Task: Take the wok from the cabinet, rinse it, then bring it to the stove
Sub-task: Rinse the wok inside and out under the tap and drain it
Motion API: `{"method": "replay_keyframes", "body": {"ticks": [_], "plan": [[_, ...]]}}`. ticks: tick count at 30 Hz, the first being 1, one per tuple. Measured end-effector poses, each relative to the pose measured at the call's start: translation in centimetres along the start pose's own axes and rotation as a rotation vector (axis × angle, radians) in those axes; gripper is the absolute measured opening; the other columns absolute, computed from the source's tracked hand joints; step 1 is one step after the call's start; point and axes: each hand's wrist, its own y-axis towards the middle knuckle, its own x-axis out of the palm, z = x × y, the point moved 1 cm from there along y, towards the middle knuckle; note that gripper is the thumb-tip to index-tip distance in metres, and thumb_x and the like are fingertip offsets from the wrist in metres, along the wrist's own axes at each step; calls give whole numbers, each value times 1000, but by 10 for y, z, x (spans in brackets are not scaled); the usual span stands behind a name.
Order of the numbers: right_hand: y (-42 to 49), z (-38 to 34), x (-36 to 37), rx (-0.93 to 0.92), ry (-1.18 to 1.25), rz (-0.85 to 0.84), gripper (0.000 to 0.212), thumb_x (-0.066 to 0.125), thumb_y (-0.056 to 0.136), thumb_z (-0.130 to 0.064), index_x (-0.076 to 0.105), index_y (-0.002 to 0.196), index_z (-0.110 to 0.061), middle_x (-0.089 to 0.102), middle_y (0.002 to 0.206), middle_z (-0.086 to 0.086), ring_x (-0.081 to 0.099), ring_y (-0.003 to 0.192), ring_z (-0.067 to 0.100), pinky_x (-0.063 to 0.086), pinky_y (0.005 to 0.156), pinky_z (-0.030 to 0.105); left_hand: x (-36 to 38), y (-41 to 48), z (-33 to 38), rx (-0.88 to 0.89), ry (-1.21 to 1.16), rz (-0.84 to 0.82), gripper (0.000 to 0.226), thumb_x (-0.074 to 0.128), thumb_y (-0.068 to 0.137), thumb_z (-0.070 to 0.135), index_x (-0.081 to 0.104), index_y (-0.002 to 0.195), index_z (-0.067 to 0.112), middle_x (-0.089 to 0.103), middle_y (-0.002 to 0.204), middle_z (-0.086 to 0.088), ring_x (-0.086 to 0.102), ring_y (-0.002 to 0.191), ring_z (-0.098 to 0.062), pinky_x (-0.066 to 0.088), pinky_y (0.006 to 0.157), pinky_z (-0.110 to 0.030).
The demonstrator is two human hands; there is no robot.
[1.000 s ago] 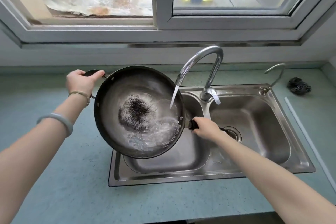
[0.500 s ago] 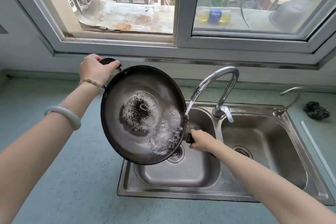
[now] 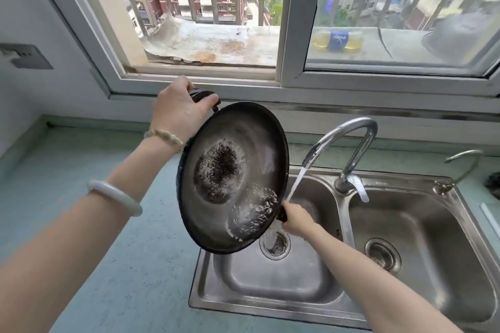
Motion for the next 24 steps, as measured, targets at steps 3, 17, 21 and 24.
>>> {"method": "replay_keyframes", "body": {"ticks": [3, 17, 21, 24], "plan": [[8, 3, -6, 1, 68, 108, 29, 54, 73, -9, 58, 101, -16, 69, 102, 12, 61, 100, 35, 48, 75, 37, 3, -5, 4, -8, 25, -19, 45, 63, 83, 48, 49, 100, 10, 59, 95, -6, 59, 84, -29, 48, 78, -37], [34, 11, 2, 35, 227, 133, 26, 55, 86, -23, 50, 105, -7, 65, 104, 20, 60, 102, 36, 43, 74, 35, 20, -29, 58, 182, 7, 14, 35, 61, 87, 39, 42, 92, 10, 51, 87, -2, 46, 77, -19, 31, 70, -27], [38, 21, 3, 77, 243, 118, 23, 50, 85, -11, 50, 107, -5, 65, 107, 21, 59, 105, 37, 44, 79, 35, 24, -40, 61, 227, 12, 8, 38, 60, 87, 41, 47, 100, 7, 50, 90, -1, 47, 79, -19, 33, 71, -27], [34, 23, 1, 112, 309, 140, 13, 53, 86, -13, 47, 97, -10, 65, 106, 19, 59, 103, 36, 43, 78, 33, 26, -44, 61, 240, 2, -4, 33, 60, 88, 39, 44, 97, 11, 48, 90, 2, 44, 78, -16, 29, 70, -24]]}}
